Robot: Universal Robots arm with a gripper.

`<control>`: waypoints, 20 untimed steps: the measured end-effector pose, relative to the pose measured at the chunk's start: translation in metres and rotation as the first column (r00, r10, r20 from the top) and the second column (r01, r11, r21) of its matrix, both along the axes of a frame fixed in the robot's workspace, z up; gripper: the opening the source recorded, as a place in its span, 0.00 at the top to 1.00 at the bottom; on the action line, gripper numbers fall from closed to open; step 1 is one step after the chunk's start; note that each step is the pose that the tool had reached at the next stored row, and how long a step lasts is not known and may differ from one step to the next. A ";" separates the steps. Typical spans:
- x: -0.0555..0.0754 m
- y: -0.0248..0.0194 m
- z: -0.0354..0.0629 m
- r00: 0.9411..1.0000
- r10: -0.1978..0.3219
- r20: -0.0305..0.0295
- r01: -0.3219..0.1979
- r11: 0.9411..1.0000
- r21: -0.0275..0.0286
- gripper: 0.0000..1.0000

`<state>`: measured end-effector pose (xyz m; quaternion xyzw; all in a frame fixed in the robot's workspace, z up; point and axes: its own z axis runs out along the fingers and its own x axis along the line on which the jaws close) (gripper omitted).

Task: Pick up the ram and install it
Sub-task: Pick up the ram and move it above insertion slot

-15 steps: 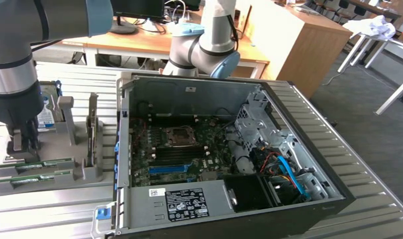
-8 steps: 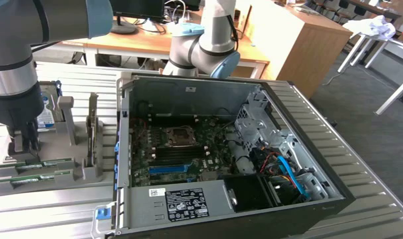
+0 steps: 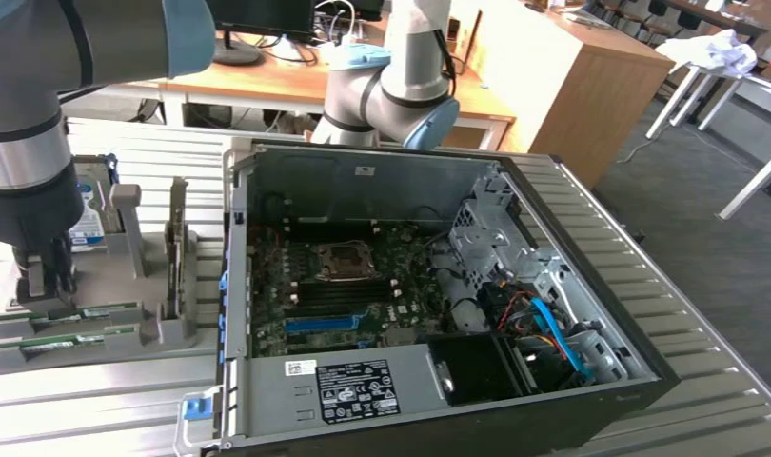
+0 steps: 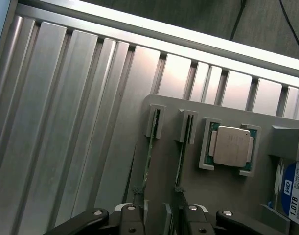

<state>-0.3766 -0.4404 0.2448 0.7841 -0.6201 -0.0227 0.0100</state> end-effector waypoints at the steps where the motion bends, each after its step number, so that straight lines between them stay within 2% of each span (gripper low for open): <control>1: 0.000 -0.0008 -0.0004 1.000 0.001 0.000 -0.001 1.000 0.000 0.64; 15: -0.001 -0.0087 -0.0050 1.000 0.021 0.000 -0.021 1.000 0.000 0.64; 20: -0.001 -0.0097 -0.0063 1.000 0.024 0.000 -0.024 1.000 0.000 0.64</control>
